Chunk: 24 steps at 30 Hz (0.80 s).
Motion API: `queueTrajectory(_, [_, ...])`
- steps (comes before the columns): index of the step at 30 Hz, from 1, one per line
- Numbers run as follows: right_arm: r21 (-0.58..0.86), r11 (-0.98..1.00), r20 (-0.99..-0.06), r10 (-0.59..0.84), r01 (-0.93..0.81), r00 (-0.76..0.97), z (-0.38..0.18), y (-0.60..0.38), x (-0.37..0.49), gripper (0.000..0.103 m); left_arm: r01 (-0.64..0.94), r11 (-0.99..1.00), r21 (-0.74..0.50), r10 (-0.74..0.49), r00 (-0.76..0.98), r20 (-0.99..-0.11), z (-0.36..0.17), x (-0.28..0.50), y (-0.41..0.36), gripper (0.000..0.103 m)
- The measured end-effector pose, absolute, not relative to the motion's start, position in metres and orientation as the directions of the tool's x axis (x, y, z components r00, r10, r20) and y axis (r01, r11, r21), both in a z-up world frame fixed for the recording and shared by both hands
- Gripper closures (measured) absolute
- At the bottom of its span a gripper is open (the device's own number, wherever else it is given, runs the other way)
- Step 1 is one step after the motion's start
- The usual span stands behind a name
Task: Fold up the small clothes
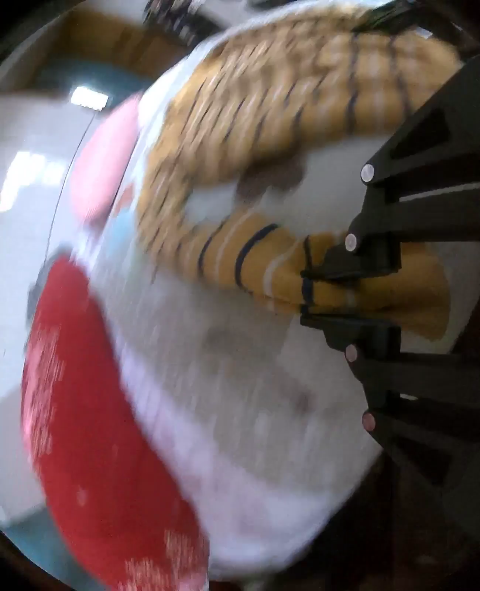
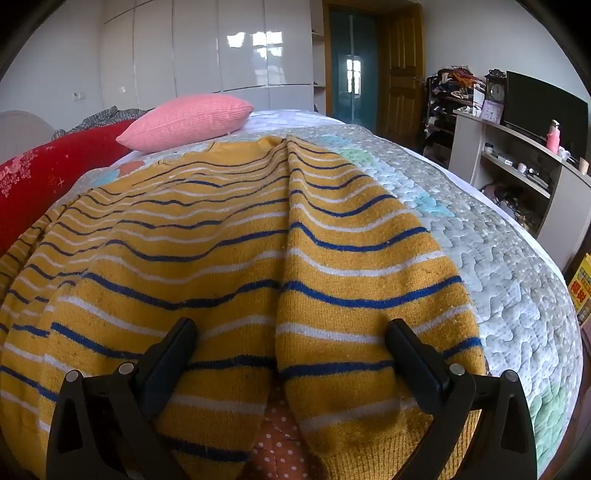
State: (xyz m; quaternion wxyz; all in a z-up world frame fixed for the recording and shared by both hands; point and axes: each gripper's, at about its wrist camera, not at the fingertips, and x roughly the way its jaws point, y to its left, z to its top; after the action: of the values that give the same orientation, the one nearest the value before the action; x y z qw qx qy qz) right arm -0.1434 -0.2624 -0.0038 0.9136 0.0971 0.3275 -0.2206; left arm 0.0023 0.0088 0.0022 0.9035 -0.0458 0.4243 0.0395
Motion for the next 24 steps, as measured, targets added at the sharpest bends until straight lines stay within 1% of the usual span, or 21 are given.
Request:
queueTrajectory(1, [0.036,0.884,-0.639,-0.339,0.467,0.691,-0.004,-0.262,-0.144,0.0,-0.127,0.99,-0.061,0.034,0.632,-0.774,0.004,0.004,0.016,0.087])
queueTrajectory(3, [0.042,0.883,-0.633,-0.338,0.467,0.696,-0.004,-0.262,-0.144,0.0,-0.134,0.984,-0.121,-0.01,0.629,-0.777,0.006,0.001,0.025,0.085])
queueTrajectory(4, [0.047,0.882,-0.629,-0.339,0.47,0.7,-0.004,-0.262,-0.145,0.0,-0.119,0.981,-0.153,-0.044,0.631,-0.775,0.008,-0.002,0.025,0.081])
queueTrajectory(5, [0.047,0.881,-0.626,-0.34,0.47,0.701,-0.004,-0.262,-0.145,0.0,-0.112,0.978,-0.175,-0.063,0.643,-0.764,0.005,-0.002,0.019,0.072])
queueTrajectory(6, [0.046,0.881,-0.626,-0.342,0.471,0.701,-0.004,-0.262,-0.145,0.0,-0.083,0.976,-0.202,-0.101,0.651,-0.752,0.006,-0.014,0.017,0.066])
queueTrajectory(7, [0.045,0.879,-0.625,-0.345,0.474,0.7,-0.004,-0.262,-0.145,0.0,-0.057,0.972,-0.228,-0.135,0.659,-0.74,0.009,-0.024,0.01,0.054])
queueTrajectory(8, [0.042,0.879,-0.625,-0.347,0.475,0.699,-0.004,-0.262,-0.145,0.0,-0.017,0.967,-0.254,-0.179,0.662,-0.728,0.009,-0.03,0.004,0.045])
queueTrajectory(9, [0.039,0.878,-0.627,-0.351,0.478,0.696,-0.004,-0.261,-0.145,0.0,0.02,0.963,-0.267,-0.212,0.664,-0.717,0.005,-0.031,0.004,0.042])
queueTrajectory(10, [0.036,0.876,-0.628,-0.354,0.481,0.693,-0.004,-0.26,-0.144,0.0,0.071,0.948,-0.309,-0.277,0.66,-0.699,0.006,-0.037,-0.003,0.038])
queueTrajectory(11, [0.034,0.876,-0.628,-0.355,0.481,0.692,-0.004,-0.26,-0.145,0.0,0.112,0.947,-0.302,-0.299,0.648,-0.701,0.004,-0.039,-0.013,0.037])
queueTrajectory(12, [0.031,0.876,-0.629,-0.357,0.481,0.691,-0.004,-0.259,-0.145,0.0,0.168,0.937,-0.305,-0.339,0.646,-0.684,0.001,-0.044,-0.027,0.037])
queueTrajectory(13, [0.031,0.876,-0.629,-0.357,0.481,0.69,-0.004,-0.259,-0.145,0.0,0.205,0.926,-0.317,-0.375,0.604,-0.704,0.001,-0.046,-0.041,0.037])
queueTrajectory(15, [0.028,0.875,-0.629,-0.36,0.483,0.689,-0.004,-0.259,-0.146,0.0,0.272,0.899,-0.344,-0.438,0.545,-0.715,-0.004,-0.051,-0.056,0.037])
queueTrajectory(16, [0.024,0.875,-0.629,-0.363,0.484,0.688,-0.003,-0.258,-0.146,0.0,0.282,0.889,-0.362,-0.458,0.501,-0.734,-0.007,-0.05,-0.063,0.037])
queueTrajectory(17, [0.023,0.873,-0.629,-0.366,0.487,0.686,-0.003,-0.257,-0.147,0.0,0.319,0.882,-0.348,-0.469,0.508,-0.722,-0.012,-0.049,-0.075,0.037])
queueTrajectory(19, [0.024,0.875,-0.626,-0.364,0.484,0.69,-0.003,-0.257,-0.148,0.0,0.337,0.872,-0.354,-0.48,0.456,-0.749,-0.02,-0.043,-0.091,0.037])
queueTrajectory(20, [0.023,0.876,-0.625,-0.363,0.481,0.691,-0.004,-0.257,-0.148,0.0,0.343,0.883,-0.32,-0.455,0.459,-0.763,-0.023,-0.042,-0.099,0.037])
queueTrajectory(21, [0.021,0.878,-0.625,-0.362,0.478,0.692,-0.004,-0.257,-0.149,0.0,0.353,0.897,-0.267,-0.418,0.479,-0.771,-0.025,-0.043,-0.105,0.041])
queueTrajectory(22, [0.015,0.88,-0.626,-0.363,0.475,0.691,-0.004,-0.257,-0.149,0.0,0.359,0.914,-0.192,-0.364,0.511,-0.779,-0.029,-0.047,-0.119,0.06])
queueTrajectory(23, [0.01,0.88,-0.628,-0.363,0.474,0.688,-0.004,-0.256,-0.149,0.0,0.368,0.919,-0.142,-0.33,0.52,-0.788,-0.03,-0.046,-0.126,0.074])
queueTrajectory(24, [0.012,0.881,-0.631,-0.36,0.473,0.687,-0.004,-0.257,-0.149,0.0,0.37,0.92,-0.131,-0.321,0.516,-0.794,-0.027,-0.045,-0.128,0.076])
